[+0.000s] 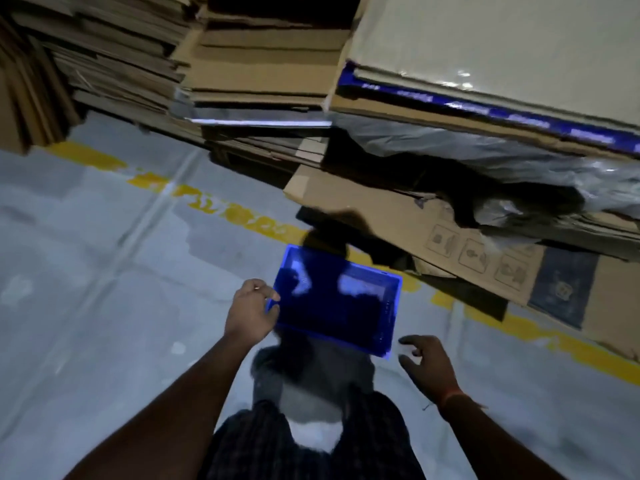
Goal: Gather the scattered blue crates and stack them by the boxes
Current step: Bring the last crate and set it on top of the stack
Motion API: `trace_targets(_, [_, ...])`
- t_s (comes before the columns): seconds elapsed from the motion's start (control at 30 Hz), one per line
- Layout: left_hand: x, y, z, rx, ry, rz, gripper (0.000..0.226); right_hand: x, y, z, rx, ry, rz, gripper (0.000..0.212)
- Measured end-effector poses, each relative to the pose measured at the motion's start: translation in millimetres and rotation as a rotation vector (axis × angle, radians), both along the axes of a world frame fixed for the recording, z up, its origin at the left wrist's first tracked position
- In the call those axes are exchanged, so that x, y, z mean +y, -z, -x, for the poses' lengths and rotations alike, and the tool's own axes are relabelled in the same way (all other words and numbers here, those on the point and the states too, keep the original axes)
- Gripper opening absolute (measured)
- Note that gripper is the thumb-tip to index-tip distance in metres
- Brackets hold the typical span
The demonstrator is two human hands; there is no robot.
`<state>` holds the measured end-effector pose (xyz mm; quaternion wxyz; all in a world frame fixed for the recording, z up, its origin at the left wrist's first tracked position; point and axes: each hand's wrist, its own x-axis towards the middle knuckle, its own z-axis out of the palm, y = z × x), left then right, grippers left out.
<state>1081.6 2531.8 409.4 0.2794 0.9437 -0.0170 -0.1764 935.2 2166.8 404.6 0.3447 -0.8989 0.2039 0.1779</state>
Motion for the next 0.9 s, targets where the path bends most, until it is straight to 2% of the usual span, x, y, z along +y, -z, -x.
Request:
trace_targets(0.17, [7.3,66.5,-40.1,0.052,-0.058,0.024,0.018,19.4,70.4,-32.5,0.082,0.076,0.045,0.034])
trace_targets(0.3, [9.9,152.9,-64.0,0.098,-0.03,-0.036,0.015,13.3,166.7,-51.5,0.125,0.153,0.074,0.036])
trace_targets(0.47, [8.8,284.4,-90.0,0.165,0.027,-0.123,0.031,-16.4,293.4,-70.4,0.161,0.27,0.079,0.041])
trace_targets(0.63, [-3.9,376.9,-109.2,0.188,0.015,-0.116,0.038,-54.4,389.6,-80.5,0.199,0.378,0.124,0.046])
trace_targets(0.7, [-8.6,397.8,-116.9,0.154,0.008,-0.066,0.034,-67.0,417.2,-84.5,0.169,0.423,0.102,0.04])
trace_targets(0.77, [-10.5,415.5,-126.1,0.125,0.003,0.062,0.027,-72.1,437.2,-90.9,0.083,0.471,-0.042,0.037])
trace_targets(0.9, [-7.4,436.2,-144.4,0.299,-0.007,0.277,0.043,-69.2,450.5,-102.8,-0.006,0.517,-0.259,0.036])
